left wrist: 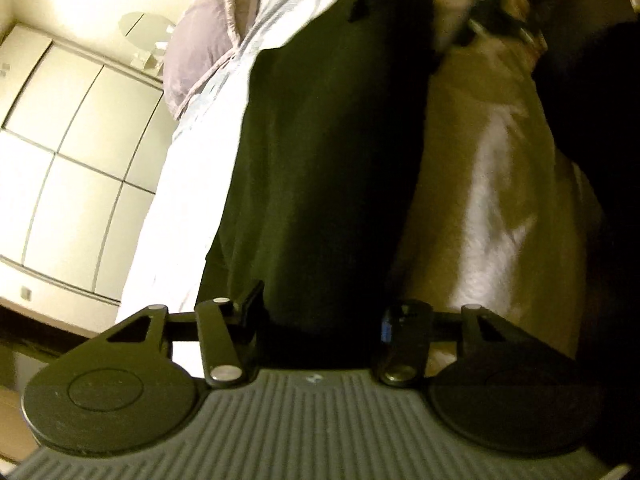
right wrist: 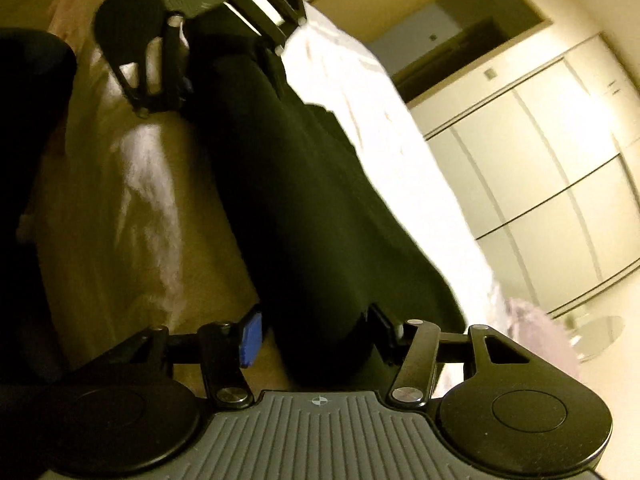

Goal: Fold clothes
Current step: 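Grasp the folded jacket with both grippers and lift it again, then carry the hanging black jacket with both grippers toward the folded clothes pile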

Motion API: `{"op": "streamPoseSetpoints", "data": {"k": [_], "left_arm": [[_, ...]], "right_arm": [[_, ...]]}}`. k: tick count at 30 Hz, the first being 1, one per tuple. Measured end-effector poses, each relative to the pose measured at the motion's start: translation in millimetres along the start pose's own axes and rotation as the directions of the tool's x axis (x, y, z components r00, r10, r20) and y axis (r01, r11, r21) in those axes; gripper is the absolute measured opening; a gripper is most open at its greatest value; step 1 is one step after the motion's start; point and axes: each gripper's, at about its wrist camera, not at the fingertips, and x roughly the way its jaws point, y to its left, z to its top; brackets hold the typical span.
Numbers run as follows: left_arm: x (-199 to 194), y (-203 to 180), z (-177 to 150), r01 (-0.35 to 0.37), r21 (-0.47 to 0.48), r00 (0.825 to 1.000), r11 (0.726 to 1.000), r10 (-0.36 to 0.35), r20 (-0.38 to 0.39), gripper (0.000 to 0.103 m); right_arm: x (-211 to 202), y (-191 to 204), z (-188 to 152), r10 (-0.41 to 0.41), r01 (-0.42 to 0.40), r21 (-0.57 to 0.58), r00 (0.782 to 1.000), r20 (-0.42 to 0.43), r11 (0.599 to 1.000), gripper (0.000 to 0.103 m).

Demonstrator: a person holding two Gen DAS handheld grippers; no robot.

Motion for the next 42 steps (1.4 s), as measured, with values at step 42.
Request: {"op": "streamPoseSetpoints", "data": {"k": [42], "left_arm": [[29.1,110.1,43.7,0.295,0.067,0.946,0.953,-0.282,-0.161,0.034]], "right_arm": [[112.5,-133.5,44.5,0.224,-0.223,0.023,0.957,-0.185,0.974,0.034]]}}
